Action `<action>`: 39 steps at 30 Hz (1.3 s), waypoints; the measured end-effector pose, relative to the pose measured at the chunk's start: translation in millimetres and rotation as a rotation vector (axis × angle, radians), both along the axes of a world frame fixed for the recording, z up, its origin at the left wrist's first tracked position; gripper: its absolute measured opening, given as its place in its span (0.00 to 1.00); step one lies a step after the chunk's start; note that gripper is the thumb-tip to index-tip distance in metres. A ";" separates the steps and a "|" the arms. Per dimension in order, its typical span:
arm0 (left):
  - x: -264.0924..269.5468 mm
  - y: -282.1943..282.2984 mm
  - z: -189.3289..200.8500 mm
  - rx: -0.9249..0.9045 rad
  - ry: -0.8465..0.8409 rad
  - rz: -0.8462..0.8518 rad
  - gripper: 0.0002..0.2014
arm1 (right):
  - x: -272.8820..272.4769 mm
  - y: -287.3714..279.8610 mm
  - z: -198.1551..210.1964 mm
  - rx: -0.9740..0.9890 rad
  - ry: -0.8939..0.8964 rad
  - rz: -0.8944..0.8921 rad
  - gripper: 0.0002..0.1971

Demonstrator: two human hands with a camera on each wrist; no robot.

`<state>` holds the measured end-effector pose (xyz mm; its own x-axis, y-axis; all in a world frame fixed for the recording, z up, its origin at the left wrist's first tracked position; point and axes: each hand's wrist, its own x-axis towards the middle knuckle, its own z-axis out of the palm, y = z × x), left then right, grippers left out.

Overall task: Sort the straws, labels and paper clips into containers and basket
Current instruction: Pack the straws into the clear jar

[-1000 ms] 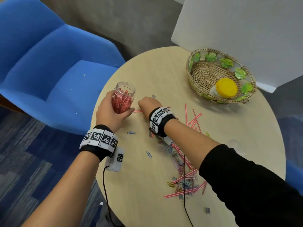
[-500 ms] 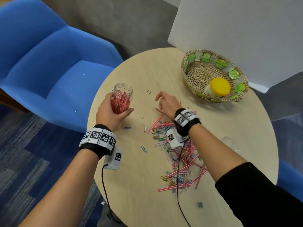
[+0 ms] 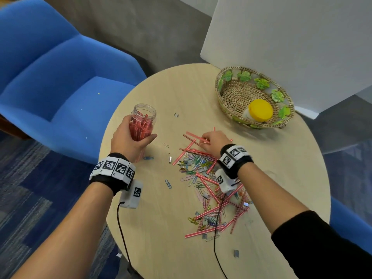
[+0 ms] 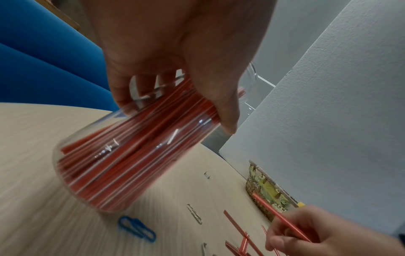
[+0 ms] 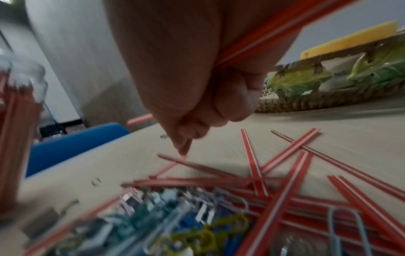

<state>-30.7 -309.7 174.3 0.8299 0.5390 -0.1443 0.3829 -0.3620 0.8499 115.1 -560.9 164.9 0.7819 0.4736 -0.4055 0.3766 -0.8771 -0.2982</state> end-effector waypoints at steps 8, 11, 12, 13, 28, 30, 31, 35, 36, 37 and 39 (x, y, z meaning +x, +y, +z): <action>-2.3 0.3 -0.1 -0.018 -0.002 0.039 0.31 | 3.5 8.5 -13.9 -0.172 0.026 0.072 0.33; -0.5 -1.6 0.6 -0.022 -0.004 0.038 0.31 | 2.7 13.8 -9.3 -0.195 0.052 0.123 0.20; 0.1 -2.2 0.7 -0.022 -0.004 0.038 0.31 | 1.9 14.3 -8.9 -0.196 0.077 0.124 0.17; 0.5 -3.0 1.2 -0.023 -0.006 0.039 0.32 | 0.9 14.3 -8.9 -0.204 0.090 0.128 0.16; -3.6 -13.7 8.1 0.006 0.015 0.017 0.32 | -4.3 -28.6 -11.8 -0.073 0.336 -0.037 0.11; -3.3 -16.8 9.0 0.007 0.027 0.003 0.32 | -4.1 -37.5 -14.6 -0.034 0.382 -0.086 0.12; -3.0 -19.6 10.2 0.002 0.035 -0.004 0.31 | -4.3 -41.6 -14.5 -0.007 0.401 -0.120 0.13; -1.6 -26.6 11.5 -0.005 0.051 -0.008 0.31 | -2.5 -47.4 -4.6 0.104 0.417 -0.217 0.14; -1.5 -27.7 11.4 -0.013 0.052 -0.006 0.32 | -0.7 -47.1 -0.7 0.129 0.419 -0.237 0.15; -1.5 -28.4 11.6 -0.020 0.055 -0.004 0.33 | 1.4 -46.6 2.4 0.151 0.421 -0.252 0.16; -1.5 -29.9 13.4 -0.028 0.063 0.001 0.34 | 4.5 -42.3 6.9 0.171 0.412 -0.273 0.15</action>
